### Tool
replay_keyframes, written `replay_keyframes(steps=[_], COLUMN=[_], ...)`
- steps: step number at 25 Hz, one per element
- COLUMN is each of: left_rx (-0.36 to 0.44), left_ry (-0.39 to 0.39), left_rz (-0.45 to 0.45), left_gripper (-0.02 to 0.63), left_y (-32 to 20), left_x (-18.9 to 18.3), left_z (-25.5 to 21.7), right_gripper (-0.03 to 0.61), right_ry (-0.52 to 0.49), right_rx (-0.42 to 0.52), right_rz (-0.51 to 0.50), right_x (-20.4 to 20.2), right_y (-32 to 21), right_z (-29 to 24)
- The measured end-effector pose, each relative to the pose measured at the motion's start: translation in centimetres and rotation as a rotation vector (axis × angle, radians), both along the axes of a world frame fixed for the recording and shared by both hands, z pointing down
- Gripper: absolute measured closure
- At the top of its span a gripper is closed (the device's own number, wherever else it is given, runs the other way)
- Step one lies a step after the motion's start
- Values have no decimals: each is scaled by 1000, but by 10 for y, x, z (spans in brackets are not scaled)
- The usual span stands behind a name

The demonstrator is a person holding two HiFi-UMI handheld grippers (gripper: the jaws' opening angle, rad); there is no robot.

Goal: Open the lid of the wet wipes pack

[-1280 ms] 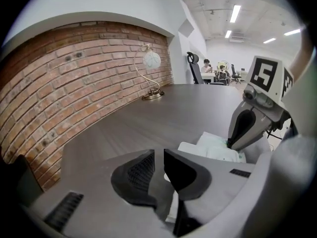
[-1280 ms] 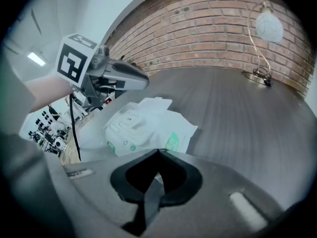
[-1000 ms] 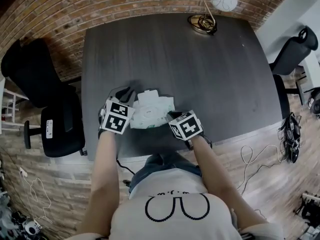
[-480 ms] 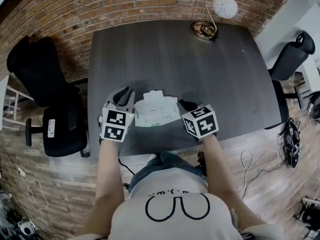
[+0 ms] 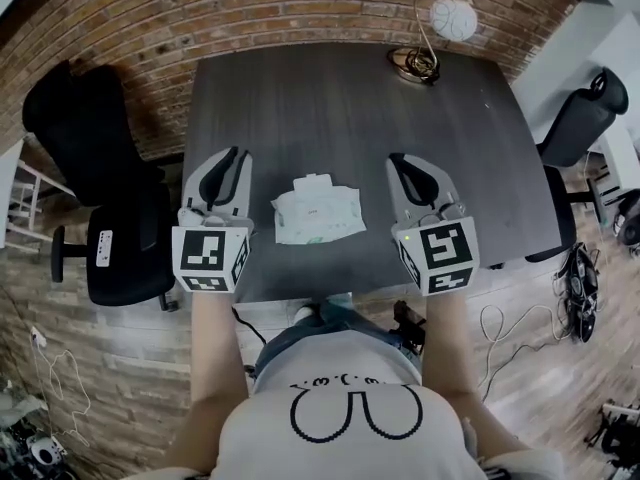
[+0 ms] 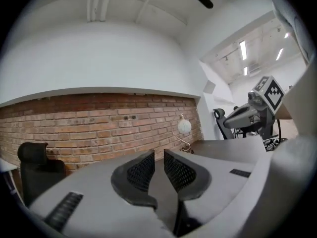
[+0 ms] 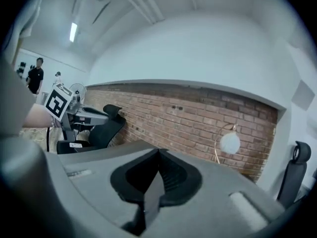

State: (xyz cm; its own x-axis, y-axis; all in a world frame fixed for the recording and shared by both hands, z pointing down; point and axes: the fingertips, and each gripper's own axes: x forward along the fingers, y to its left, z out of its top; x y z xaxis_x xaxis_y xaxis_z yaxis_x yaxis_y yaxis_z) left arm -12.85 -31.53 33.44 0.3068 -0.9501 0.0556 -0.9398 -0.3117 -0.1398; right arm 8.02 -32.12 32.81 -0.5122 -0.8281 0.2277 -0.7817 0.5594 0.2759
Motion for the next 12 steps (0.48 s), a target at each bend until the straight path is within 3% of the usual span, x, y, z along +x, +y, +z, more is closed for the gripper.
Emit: replay_keyframes(steps=[3, 4, 12], left_rx=[57, 63, 115], left_ry=[18, 21, 37], left_rz=[-30, -42, -53], left_gripper=[571, 615, 615], left_y=[11, 13, 29], left_x=[-8, -11, -16], left_z=[-21, -26, -54], right_gripper=[577, 577, 577], right_ry=[-26, -34, -108], right_rx=[72, 93, 177], right_rz=[0, -3, -19], right_x=[-1, -1, -7], right_y=[10, 12, 28], right_z=[-27, -35, -77])
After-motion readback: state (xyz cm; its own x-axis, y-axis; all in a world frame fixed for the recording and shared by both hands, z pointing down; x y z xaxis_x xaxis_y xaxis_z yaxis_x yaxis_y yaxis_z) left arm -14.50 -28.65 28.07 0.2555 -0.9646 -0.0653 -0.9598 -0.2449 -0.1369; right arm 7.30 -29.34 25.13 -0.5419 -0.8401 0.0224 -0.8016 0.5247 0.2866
